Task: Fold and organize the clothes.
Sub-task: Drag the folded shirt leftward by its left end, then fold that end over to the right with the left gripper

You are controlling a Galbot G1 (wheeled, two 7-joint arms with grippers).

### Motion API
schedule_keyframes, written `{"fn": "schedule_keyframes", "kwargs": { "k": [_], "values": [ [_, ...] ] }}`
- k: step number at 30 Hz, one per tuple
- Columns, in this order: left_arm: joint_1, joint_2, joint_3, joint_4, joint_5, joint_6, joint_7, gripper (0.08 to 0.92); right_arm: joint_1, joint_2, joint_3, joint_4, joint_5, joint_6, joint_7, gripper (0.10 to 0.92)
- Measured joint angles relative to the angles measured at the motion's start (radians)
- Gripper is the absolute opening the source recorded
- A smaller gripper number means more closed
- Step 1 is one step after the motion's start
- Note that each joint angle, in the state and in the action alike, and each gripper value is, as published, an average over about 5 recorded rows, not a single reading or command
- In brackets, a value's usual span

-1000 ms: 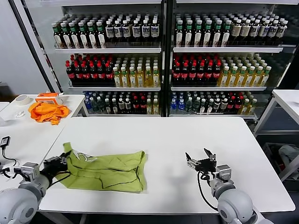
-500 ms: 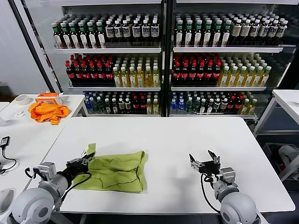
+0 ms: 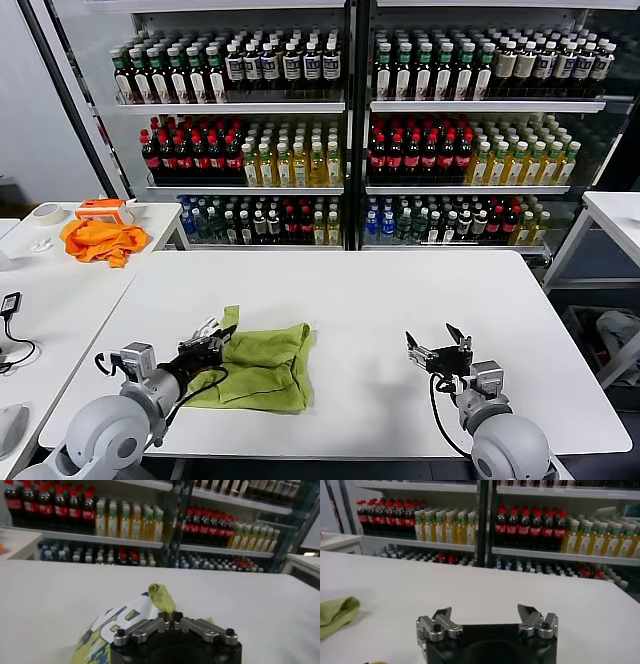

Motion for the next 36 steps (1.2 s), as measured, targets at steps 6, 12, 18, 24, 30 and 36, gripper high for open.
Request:
{"fn": "schedule_keyframes", "kwargs": {
  "k": [6,12,18,24,30,36],
  "values": [
    [-0.038,-0.029,0.054,0.016,0.007,0.005,0.003,0.093,0.005,-0.012,0.001,-0.002,0.001,-0.004,0.003,0.823],
    [-0.072,-0.058,0.103,0.041,0.017,0.013,0.004,0.093,0.007,-0.015,-0.003,-0.002,0.002,-0.009,0.005,0.823],
    [-0.101,-0.083,0.140,0.060,0.024,0.015,0.001,0.093,0.005,-0.018,-0.001,-0.003,0.003,-0.014,0.001,0.823],
    [-0.117,-0.107,0.162,0.083,0.030,0.017,0.001,0.111,0.004,-0.021,0.000,-0.002,0.004,-0.016,-0.002,0.823],
    [-0.116,-0.125,0.166,0.088,0.000,0.003,0.000,0.264,-0.006,-0.024,0.006,0.004,0.007,-0.018,-0.004,0.823],
    [-0.107,-0.156,0.177,0.063,-0.045,-0.021,0.013,0.437,-0.006,-0.022,0.003,0.004,0.007,-0.020,-0.001,0.823]
  ]
}}
